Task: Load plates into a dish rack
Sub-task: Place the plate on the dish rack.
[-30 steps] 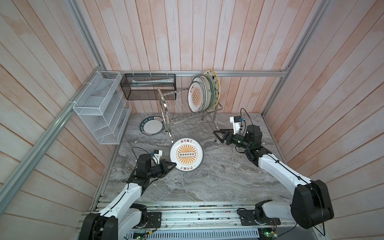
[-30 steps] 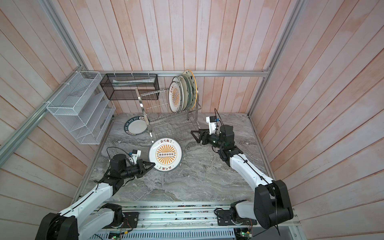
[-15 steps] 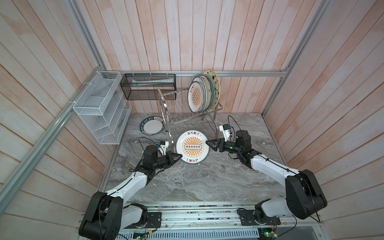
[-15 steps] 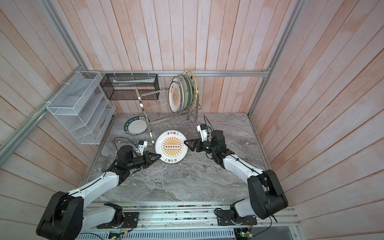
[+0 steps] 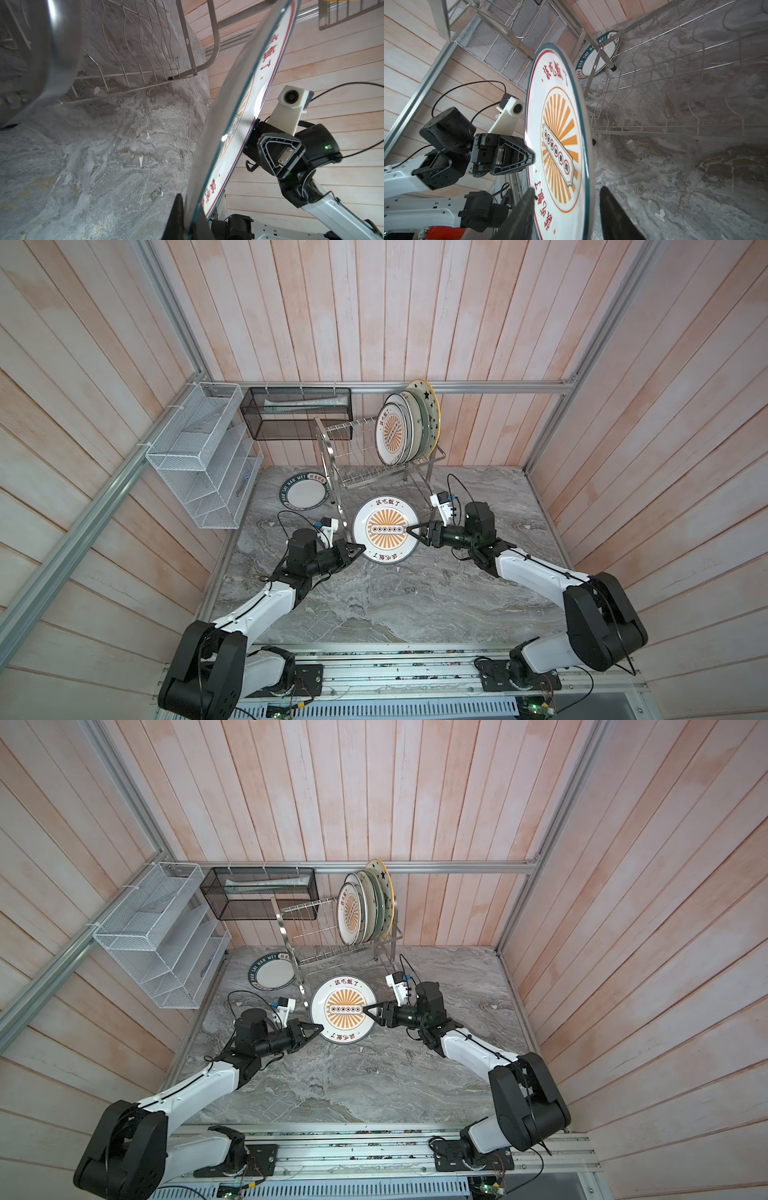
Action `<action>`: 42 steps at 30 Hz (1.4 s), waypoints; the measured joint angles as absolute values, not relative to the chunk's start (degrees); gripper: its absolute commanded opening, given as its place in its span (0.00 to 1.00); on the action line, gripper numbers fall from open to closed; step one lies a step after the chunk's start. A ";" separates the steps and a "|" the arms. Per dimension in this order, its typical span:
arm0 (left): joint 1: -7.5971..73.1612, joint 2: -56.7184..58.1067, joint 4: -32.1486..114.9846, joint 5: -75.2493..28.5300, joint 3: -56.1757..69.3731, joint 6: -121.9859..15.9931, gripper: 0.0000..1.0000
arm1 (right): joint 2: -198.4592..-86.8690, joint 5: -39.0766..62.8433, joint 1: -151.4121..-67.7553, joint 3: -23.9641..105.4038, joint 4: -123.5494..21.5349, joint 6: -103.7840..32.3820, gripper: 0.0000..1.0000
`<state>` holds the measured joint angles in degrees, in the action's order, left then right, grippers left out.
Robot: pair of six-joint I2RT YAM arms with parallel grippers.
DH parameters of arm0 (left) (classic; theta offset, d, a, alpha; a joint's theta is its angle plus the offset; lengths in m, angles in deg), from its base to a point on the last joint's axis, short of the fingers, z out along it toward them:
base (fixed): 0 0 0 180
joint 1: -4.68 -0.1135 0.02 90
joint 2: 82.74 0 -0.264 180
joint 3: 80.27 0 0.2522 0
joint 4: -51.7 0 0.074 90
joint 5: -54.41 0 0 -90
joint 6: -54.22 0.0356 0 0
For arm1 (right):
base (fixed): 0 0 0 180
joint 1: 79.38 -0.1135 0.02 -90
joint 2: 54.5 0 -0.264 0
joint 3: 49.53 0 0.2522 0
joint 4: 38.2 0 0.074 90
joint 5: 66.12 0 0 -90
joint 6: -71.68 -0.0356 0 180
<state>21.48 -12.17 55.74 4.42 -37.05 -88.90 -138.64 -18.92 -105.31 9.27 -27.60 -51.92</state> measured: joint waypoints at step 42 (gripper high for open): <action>22.70 -12.69 56.07 2.48 -35.22 -85.86 0.33 | -139.71 -16.39 -104.29 9.27 -27.75 -54.81 0.00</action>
